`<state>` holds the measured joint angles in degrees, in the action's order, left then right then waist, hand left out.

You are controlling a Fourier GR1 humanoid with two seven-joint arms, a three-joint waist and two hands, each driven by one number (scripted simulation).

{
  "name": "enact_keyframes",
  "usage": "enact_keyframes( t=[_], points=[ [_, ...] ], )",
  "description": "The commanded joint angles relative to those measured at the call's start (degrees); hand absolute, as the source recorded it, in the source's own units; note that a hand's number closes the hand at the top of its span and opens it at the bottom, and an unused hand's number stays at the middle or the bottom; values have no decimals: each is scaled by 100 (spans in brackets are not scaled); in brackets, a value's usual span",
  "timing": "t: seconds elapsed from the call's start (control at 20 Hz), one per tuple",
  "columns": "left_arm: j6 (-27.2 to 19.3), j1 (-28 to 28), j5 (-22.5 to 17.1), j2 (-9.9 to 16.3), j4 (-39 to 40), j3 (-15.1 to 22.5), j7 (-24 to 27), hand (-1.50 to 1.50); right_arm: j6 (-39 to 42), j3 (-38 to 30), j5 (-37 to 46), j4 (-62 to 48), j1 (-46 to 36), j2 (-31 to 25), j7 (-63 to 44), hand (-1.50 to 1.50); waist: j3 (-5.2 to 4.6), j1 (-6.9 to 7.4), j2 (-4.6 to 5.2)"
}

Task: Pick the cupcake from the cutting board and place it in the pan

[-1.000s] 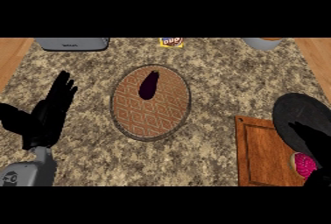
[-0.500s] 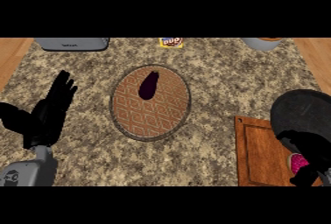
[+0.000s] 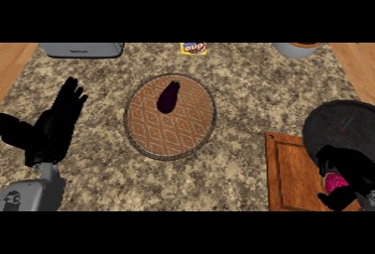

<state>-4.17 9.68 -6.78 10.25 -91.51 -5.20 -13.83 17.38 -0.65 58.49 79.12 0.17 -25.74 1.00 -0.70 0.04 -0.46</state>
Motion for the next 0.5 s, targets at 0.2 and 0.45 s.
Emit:
enact_keyframes(
  t=[0.2,0.45],
  points=[
    [-6,-248,-2,3,-429,-11,-232,0,-1158,369,856,890,585,520,-513,150,69,-7,24],
    [-27,-64,80,-141,-122,148,-125,0,-2509,1823,3457,770,619,671,-1463,150,59,100,33]
  ],
)
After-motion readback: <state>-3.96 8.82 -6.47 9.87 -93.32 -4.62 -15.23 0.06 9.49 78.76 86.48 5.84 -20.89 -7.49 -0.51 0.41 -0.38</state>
